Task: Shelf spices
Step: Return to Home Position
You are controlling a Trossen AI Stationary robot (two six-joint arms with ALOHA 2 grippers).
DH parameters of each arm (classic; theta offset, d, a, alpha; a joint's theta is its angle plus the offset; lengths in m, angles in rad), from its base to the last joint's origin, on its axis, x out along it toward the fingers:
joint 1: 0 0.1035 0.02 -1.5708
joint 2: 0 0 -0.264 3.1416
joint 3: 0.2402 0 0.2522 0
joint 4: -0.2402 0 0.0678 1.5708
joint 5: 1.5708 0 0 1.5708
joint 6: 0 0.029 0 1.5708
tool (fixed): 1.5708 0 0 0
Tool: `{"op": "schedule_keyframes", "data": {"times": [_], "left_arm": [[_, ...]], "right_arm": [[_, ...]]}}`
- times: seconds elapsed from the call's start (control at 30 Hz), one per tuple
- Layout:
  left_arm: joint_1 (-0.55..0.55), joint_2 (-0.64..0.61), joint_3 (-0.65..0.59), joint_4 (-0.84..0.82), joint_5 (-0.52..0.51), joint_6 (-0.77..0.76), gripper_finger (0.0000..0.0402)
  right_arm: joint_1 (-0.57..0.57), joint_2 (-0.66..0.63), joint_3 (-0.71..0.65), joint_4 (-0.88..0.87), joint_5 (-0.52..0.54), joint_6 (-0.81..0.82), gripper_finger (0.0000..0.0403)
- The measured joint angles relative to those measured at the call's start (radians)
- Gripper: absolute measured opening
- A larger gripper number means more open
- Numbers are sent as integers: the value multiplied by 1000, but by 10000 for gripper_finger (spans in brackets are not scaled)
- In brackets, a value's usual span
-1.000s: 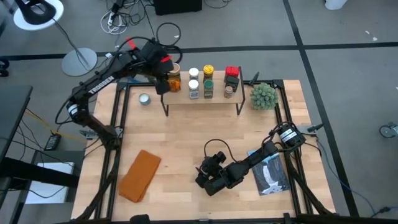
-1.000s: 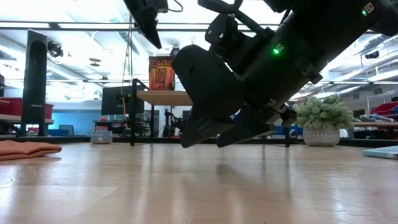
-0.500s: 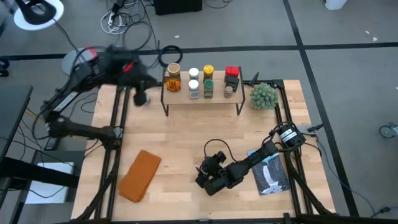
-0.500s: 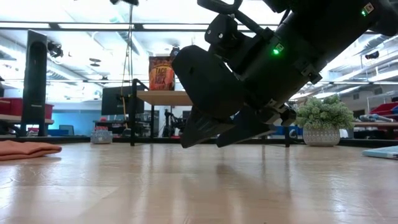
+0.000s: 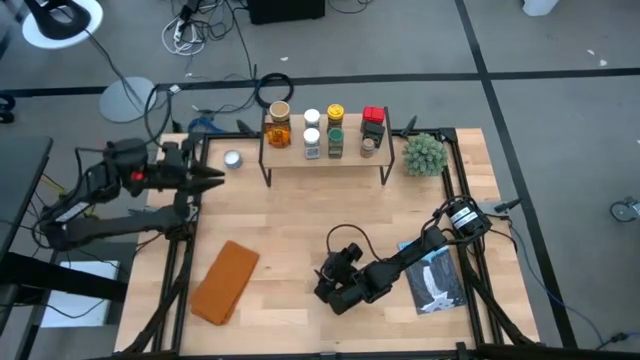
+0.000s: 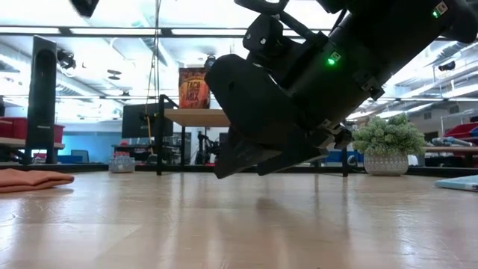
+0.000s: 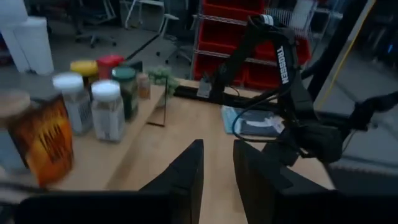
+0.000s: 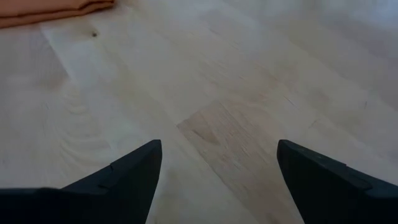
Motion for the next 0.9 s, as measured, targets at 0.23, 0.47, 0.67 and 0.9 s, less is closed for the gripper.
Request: {"op": "schedule_keyframes", "data": {"times": [0.23, 0.47, 0.67, 0.9], "left_arm": [[0, -192, -263, 78, 21, -32, 92], [-1, -433, -611, 349, 175, -137, 92], [-43, -462, -733, 466, 250, -157, 92], [-119, -470, -758, 512, 130, -106, 92]], "right_arm": [[-3, 0, 0, 42, -24, -75, 318], [-39, -81, 0, 16, -121, -305, 318], [-104, -266, -160, 170, -287, -515, 318], [-293, -509, -608, 889, -773, -650, 318]]}}
